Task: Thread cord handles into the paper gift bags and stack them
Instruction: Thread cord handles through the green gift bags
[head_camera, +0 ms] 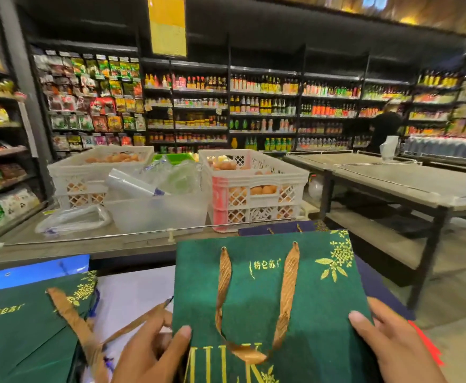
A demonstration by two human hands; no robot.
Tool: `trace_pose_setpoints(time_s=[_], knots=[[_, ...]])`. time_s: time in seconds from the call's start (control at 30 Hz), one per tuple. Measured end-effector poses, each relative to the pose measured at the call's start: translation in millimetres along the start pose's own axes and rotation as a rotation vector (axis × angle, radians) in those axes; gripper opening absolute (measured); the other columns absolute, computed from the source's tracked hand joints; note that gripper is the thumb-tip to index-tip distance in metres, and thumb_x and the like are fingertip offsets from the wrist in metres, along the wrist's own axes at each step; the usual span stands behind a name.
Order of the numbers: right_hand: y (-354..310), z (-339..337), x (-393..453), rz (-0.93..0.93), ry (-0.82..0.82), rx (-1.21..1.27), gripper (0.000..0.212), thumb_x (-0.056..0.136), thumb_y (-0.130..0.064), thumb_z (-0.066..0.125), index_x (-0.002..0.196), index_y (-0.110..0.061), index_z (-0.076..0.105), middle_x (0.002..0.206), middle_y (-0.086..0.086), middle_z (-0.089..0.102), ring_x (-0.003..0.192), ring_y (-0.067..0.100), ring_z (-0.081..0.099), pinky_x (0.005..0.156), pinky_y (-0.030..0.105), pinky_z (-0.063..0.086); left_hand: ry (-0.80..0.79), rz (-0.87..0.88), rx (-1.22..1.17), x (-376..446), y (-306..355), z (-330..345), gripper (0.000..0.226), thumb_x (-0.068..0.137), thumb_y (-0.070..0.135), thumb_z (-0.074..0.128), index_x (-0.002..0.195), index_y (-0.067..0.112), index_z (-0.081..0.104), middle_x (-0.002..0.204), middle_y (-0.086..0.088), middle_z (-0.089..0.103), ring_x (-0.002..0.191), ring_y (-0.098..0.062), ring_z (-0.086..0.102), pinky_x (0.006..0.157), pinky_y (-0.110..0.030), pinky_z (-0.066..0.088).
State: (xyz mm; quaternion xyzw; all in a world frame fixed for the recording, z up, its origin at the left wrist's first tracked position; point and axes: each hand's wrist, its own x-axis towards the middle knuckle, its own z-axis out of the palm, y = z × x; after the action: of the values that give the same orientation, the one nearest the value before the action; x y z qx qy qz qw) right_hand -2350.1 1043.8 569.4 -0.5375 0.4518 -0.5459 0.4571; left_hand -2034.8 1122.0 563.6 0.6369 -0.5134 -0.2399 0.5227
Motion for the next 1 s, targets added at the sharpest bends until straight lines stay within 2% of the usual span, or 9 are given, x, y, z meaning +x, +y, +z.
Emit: trace_pose_setpoints(time_s=[0.1, 0.2, 0.33, 0.47, 0.57, 0.63, 0.7, 0.83, 1.0], knots=[[-18.2, -17.0, 34.5, -0.016, 0.039, -0.041, 0.021, 0.099, 0.006, 0.055, 0.102, -0.002, 0.074, 0.089, 0.01, 0.081, 0.069, 0.011, 0.075, 0.057, 0.018, 0.056, -0.061, -0.043, -0.105, 26.1, 10.2, 26.0, 0.019, 0.098, 0.024, 0.069, 0.082, 0.022, 0.058, 0.06, -0.019, 0.064, 0.055, -0.017, 0.053, 0.06, -0.026, 0.038], [-25.8, -37.2, 74.8, -0.084, 0.094, -0.315, 0.016, 0.102, -0.007, 0.06, 0.09, -0.006, 0.071, 0.077, 0.006, 0.077, 0.063, 0.01, 0.07, 0.052, 0.019, 0.05, -0.097, -0.066, -0.083, 56.8, 18.3, 61.7, 0.024, 0.101, 0.03, 0.063, 0.086, 0.013, 0.056, 0.053, -0.002, 0.057, 0.051, -0.013, 0.048, 0.059, -0.028, 0.037], [-6.3, -70.5, 132.4, -0.088, 0.194, -0.836, 0.04, 0.096, -0.035, 0.07, 0.07, -0.008, 0.054, 0.062, 0.002, 0.055, 0.065, 0.027, 0.055, 0.065, 0.04, 0.046, -0.066, -0.024, 0.098, 91.2, 22.5, 104.6, 0.034, 0.101, 0.041, 0.061, 0.083, 0.013, 0.053, 0.061, 0.004, 0.056, 0.058, -0.009, 0.052, 0.059, -0.03, 0.039], [5.4, -85.4, 165.0, -0.058, 0.184, -1.065, 0.041, 0.096, -0.057, 0.059, 0.08, -0.02, 0.055, 0.077, -0.001, 0.064, 0.081, 0.031, 0.064, 0.067, 0.039, 0.048, -0.061, -0.049, 0.252, 121.3, 19.6, 134.4, 0.034, 0.099, 0.05, 0.06, 0.086, 0.019, 0.057, 0.082, 0.002, 0.071, 0.078, -0.015, 0.068, 0.075, -0.038, 0.056], [7.6, -86.4, 185.9, -0.044, 0.163, -1.152, 0.038, 0.097, -0.061, 0.053, 0.09, -0.023, 0.056, 0.093, 0.003, 0.07, 0.094, 0.032, 0.067, 0.074, 0.04, 0.053, -0.071, -0.003, 0.379, 135.0, 23.0, 147.3, 0.034, 0.101, 0.049, 0.058, 0.083, 0.02, 0.053, 0.081, 0.003, 0.067, 0.075, -0.014, 0.063, 0.067, -0.035, 0.05], [11.7, -83.7, 199.9, -0.018, 0.096, -1.17, 0.036, 0.098, -0.057, 0.054, 0.112, -0.024, 0.059, 0.115, 0.006, 0.069, 0.11, 0.032, 0.066, 0.084, 0.039, 0.052, -0.081, 0.019, 0.475, 142.3, 26.7, 154.8, 0.033, 0.102, 0.048, 0.056, 0.082, 0.023, 0.048, 0.079, 0.007, 0.059, 0.075, -0.013, 0.058, 0.064, -0.033, 0.043], [21.4, -80.3, 209.9, 0.027, -0.018, -1.229, 0.052, 0.098, -0.057, 0.054, 0.136, -0.022, 0.051, 0.131, 0.008, 0.06, 0.123, 0.031, 0.059, 0.097, 0.041, 0.05, -0.077, 0.029, 0.549, 148.6, 28.9, 161.1, 0.028, 0.1, 0.048, 0.06, 0.097, 0.023, 0.049, 0.091, 0.008, 0.057, 0.087, -0.017, 0.06, 0.069, -0.032, 0.045], [41.6, -67.3, 212.6, -0.012, -0.135, -1.361, 0.067, 0.099, -0.061, 0.047, 0.157, -0.032, 0.033, 0.155, 0.005, 0.039, 0.141, 0.03, 0.043, 0.112, 0.046, 0.043, -0.013, 0.189, 0.786, 155.6, 33.9, 175.3, 0.051, 0.095, 0.046, 0.064, 0.135, 0.025, 0.039, 0.131, 0.0, 0.048, 0.123, -0.023, 0.051, 0.094, -0.038, 0.051], [49.3, -48.9, 210.2, -0.266, -0.28, -1.388, 0.069, 0.1, -0.068, 0.036, 0.161, -0.039, 0.025, 0.172, -0.005, 0.017, 0.157, 0.02, 0.017, 0.128, 0.043, 0.017, -0.203, 0.354, 0.992, 162.2, 35.1, 207.0, 0.053, 0.104, 0.051, 0.039, 0.149, 0.022, 0.04, 0.158, -0.002, 0.033, 0.153, -0.024, 0.022, 0.126, -0.056, 0.017]])
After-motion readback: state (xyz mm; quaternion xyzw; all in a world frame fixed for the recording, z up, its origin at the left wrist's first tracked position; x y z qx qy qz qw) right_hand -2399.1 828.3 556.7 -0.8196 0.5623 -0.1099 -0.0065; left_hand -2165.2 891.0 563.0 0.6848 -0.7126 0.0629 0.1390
